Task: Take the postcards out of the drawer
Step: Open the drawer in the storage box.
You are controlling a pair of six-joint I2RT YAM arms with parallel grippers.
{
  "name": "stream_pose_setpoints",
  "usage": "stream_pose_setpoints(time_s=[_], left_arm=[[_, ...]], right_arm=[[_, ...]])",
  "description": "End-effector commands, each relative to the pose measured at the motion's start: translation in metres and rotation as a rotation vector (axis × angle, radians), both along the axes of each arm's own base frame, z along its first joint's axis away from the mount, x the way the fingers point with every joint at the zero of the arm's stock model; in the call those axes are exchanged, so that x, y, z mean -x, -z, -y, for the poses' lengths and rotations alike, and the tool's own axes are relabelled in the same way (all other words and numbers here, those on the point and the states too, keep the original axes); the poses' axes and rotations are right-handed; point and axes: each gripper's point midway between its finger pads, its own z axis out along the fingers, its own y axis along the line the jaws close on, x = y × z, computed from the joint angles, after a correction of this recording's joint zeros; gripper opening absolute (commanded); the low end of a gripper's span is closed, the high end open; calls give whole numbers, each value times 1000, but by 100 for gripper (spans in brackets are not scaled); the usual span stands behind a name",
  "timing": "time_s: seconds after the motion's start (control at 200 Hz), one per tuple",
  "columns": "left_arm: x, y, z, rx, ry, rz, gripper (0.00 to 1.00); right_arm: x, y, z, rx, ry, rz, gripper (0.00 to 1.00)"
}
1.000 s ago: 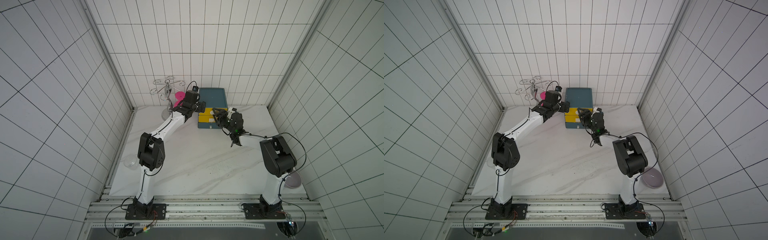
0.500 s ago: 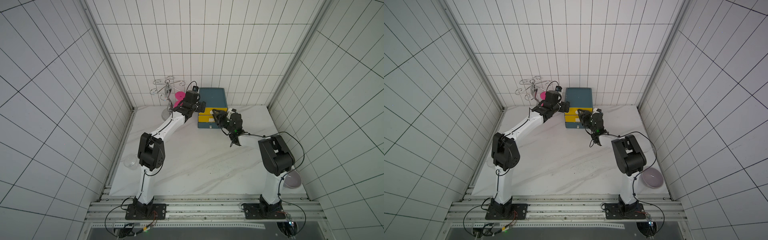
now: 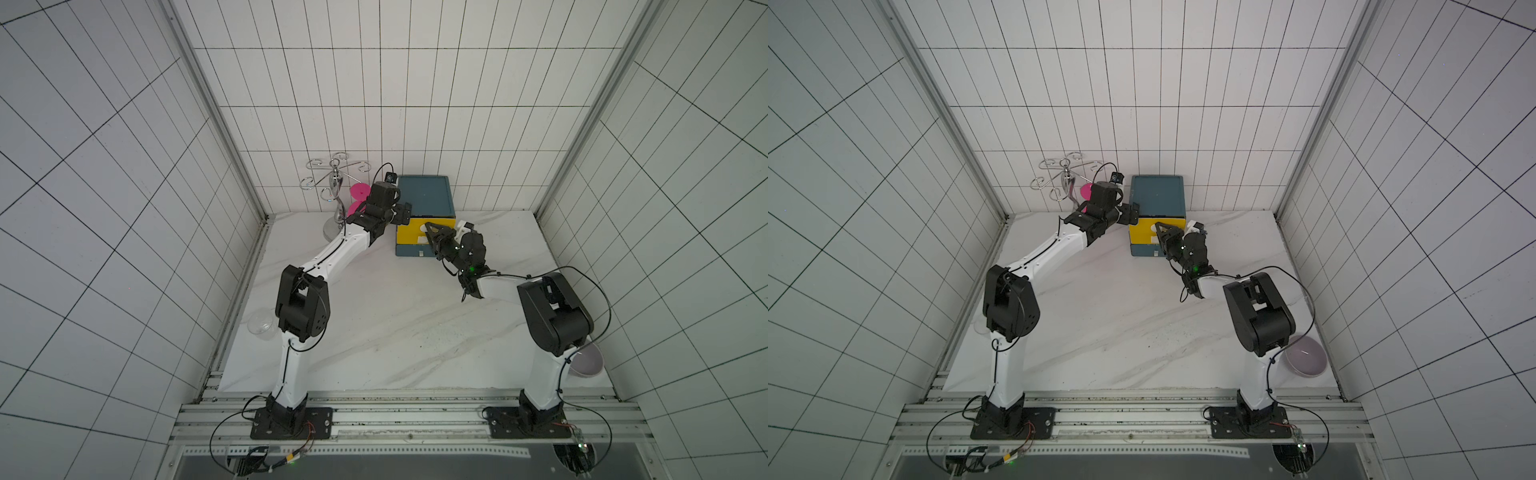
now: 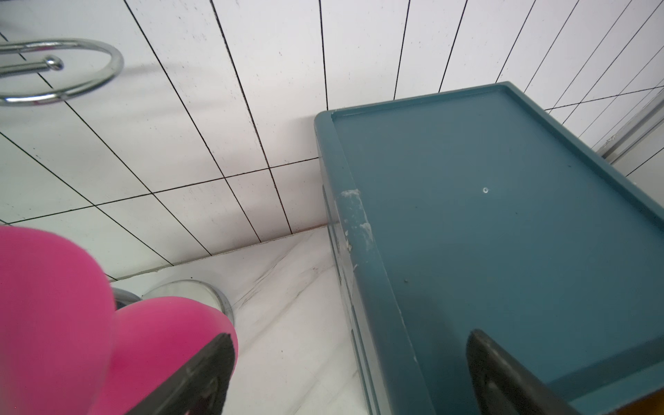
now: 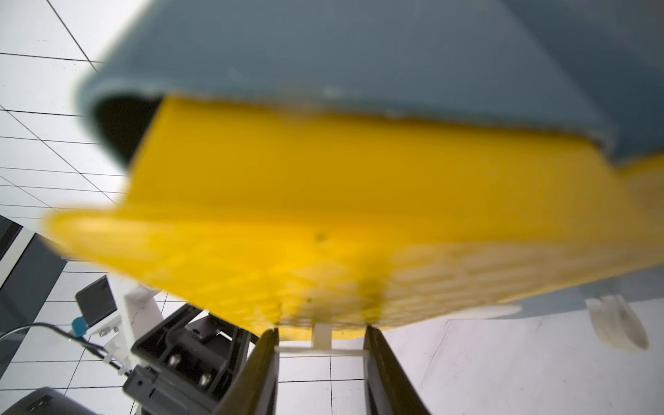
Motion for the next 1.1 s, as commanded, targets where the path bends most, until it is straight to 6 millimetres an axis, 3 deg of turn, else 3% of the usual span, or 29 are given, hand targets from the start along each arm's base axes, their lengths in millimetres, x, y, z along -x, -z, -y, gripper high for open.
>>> stream_pose_setpoints(time_s=[0.0,0.505,1.094], left_arm=[[7,29,-4,-65,2,-73,99],[6,36,-4,-67,-3,-85,99],[6,41,-5,-62,-1,-98,99]], right_arm=[[21,-17,-2,-62,-11,23,31],[91,-4,-5,-46,-71,-36,30],[119,10,-7,-27,-101,-81,30]])
